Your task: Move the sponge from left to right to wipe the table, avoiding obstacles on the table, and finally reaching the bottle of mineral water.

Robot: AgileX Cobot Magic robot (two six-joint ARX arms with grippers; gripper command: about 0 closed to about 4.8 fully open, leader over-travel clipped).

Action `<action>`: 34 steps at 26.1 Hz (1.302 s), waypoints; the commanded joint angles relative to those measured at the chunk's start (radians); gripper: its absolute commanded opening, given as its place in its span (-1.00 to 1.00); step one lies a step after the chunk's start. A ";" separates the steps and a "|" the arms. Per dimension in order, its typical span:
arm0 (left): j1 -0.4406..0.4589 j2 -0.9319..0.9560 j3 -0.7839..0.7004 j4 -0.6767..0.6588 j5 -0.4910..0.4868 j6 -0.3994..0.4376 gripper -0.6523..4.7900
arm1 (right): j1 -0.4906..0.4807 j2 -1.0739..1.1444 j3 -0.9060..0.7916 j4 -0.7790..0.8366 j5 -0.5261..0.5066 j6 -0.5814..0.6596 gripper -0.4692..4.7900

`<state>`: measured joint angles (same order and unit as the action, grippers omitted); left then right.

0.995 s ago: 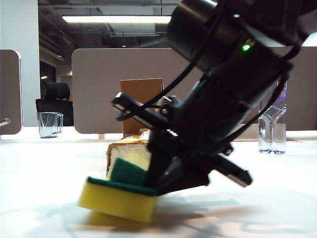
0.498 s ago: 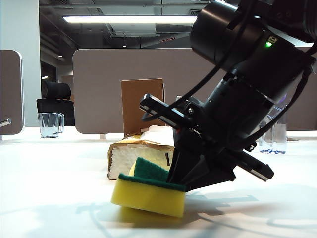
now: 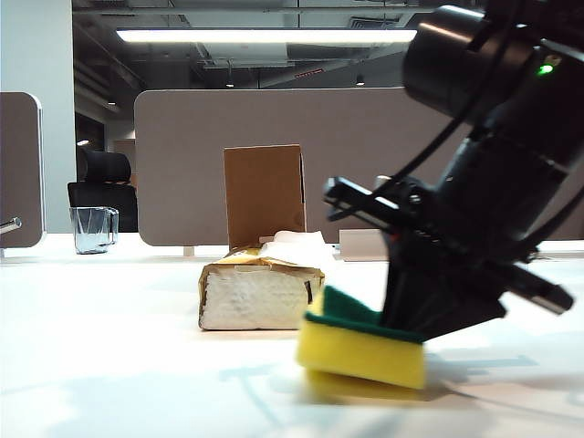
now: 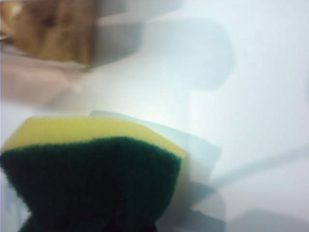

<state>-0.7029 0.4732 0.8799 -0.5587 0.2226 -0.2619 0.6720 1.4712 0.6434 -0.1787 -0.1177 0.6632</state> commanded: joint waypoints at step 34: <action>0.001 -0.018 0.011 0.014 -0.044 0.003 0.72 | -0.356 -0.289 -0.189 -0.326 0.114 -0.243 -0.86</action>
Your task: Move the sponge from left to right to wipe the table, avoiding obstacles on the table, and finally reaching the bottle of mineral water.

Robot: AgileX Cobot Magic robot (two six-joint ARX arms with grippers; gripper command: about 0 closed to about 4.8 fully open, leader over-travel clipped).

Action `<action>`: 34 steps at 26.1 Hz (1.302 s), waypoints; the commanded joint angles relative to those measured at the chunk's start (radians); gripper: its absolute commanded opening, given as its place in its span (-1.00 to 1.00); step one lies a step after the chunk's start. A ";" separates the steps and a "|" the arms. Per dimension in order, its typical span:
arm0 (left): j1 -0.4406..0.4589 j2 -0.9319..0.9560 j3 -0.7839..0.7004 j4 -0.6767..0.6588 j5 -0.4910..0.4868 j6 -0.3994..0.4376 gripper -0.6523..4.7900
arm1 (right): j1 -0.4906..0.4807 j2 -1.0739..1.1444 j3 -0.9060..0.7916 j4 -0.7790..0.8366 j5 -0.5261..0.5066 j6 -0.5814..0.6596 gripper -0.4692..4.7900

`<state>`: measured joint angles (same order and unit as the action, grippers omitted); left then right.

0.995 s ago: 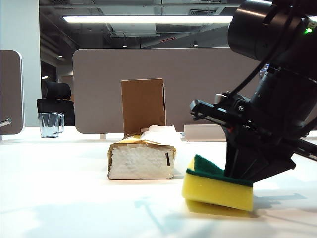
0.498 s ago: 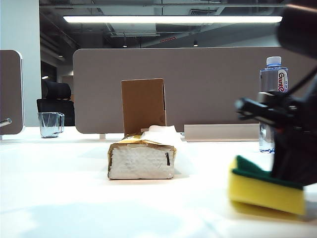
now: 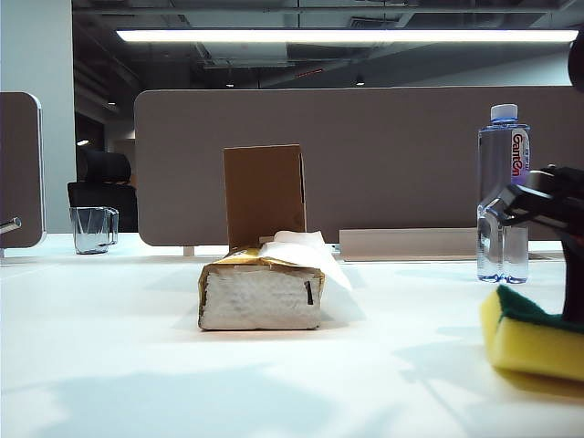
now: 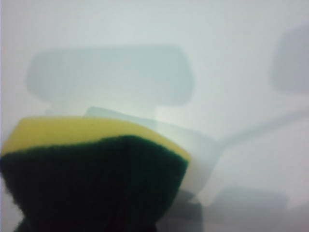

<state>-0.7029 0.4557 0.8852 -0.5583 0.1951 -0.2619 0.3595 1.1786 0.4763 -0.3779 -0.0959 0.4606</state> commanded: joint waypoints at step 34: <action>0.001 -0.001 0.005 0.013 -0.042 0.003 0.72 | -0.391 0.080 0.066 -0.018 0.023 -0.252 -0.86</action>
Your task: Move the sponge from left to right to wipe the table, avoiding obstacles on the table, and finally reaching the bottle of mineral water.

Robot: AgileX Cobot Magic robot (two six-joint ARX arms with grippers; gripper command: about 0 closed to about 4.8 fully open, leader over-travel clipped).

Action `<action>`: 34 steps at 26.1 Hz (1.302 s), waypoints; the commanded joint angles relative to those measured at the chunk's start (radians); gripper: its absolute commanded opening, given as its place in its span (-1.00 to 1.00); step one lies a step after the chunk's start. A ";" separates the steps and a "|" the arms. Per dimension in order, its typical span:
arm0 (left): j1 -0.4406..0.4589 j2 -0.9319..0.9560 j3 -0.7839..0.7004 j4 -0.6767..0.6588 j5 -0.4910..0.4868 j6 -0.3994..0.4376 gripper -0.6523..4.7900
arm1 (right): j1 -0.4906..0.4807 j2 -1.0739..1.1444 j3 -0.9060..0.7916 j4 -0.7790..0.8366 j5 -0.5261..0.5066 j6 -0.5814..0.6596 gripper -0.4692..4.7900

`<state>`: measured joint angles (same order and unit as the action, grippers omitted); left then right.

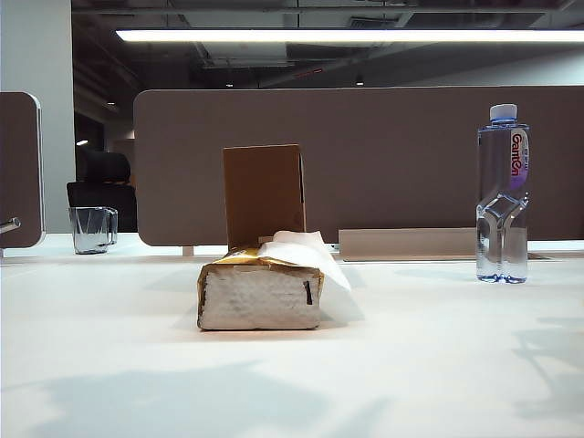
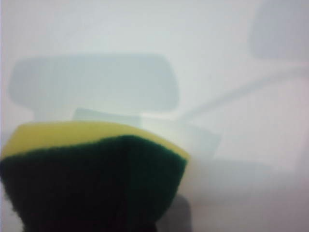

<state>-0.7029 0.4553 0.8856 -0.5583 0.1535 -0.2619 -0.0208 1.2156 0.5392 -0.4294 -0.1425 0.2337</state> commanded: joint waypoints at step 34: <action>0.000 0.000 0.005 0.018 -0.066 0.004 0.72 | -0.029 0.463 0.349 0.197 0.008 -0.063 -0.86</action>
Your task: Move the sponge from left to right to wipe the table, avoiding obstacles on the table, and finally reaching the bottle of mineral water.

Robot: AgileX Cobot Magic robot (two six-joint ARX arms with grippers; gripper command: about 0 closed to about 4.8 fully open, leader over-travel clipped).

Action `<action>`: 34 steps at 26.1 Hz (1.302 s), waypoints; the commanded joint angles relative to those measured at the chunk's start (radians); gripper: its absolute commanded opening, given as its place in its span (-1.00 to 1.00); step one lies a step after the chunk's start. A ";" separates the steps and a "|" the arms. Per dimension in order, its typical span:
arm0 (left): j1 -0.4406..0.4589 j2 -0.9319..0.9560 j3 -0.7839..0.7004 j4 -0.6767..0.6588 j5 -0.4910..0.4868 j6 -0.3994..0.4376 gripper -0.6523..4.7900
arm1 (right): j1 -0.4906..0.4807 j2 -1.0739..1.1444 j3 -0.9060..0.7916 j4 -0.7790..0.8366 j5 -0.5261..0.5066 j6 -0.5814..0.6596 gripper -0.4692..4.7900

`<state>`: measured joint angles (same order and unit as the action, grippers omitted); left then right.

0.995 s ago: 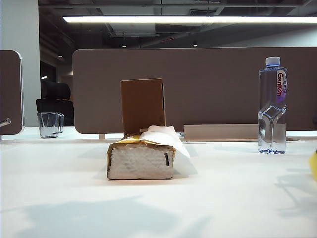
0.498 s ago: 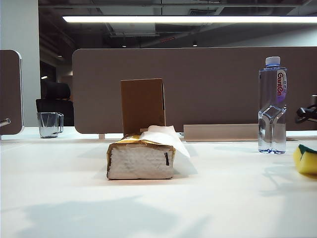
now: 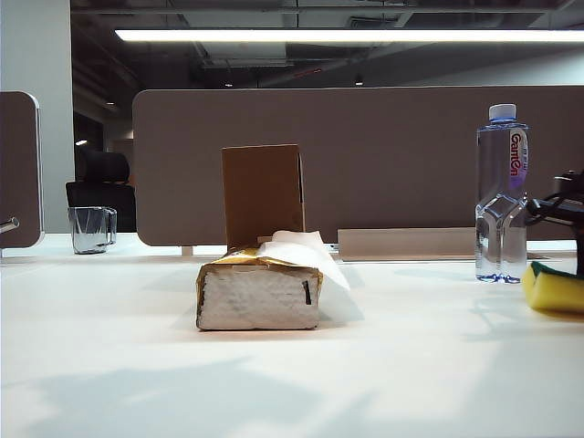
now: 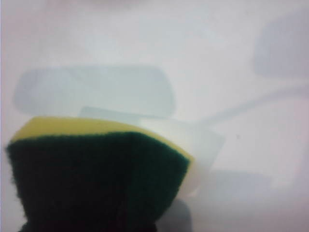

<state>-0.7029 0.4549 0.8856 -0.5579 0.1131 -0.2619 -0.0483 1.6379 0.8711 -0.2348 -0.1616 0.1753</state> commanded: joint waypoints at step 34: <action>0.000 0.002 0.005 -0.039 -0.049 0.004 0.72 | -0.007 0.179 0.188 -0.004 0.021 -0.019 -0.25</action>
<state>-0.7029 0.4561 0.8856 -0.6037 0.0669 -0.2619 -0.0551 1.8046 1.0660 -0.2131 -0.1524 0.1600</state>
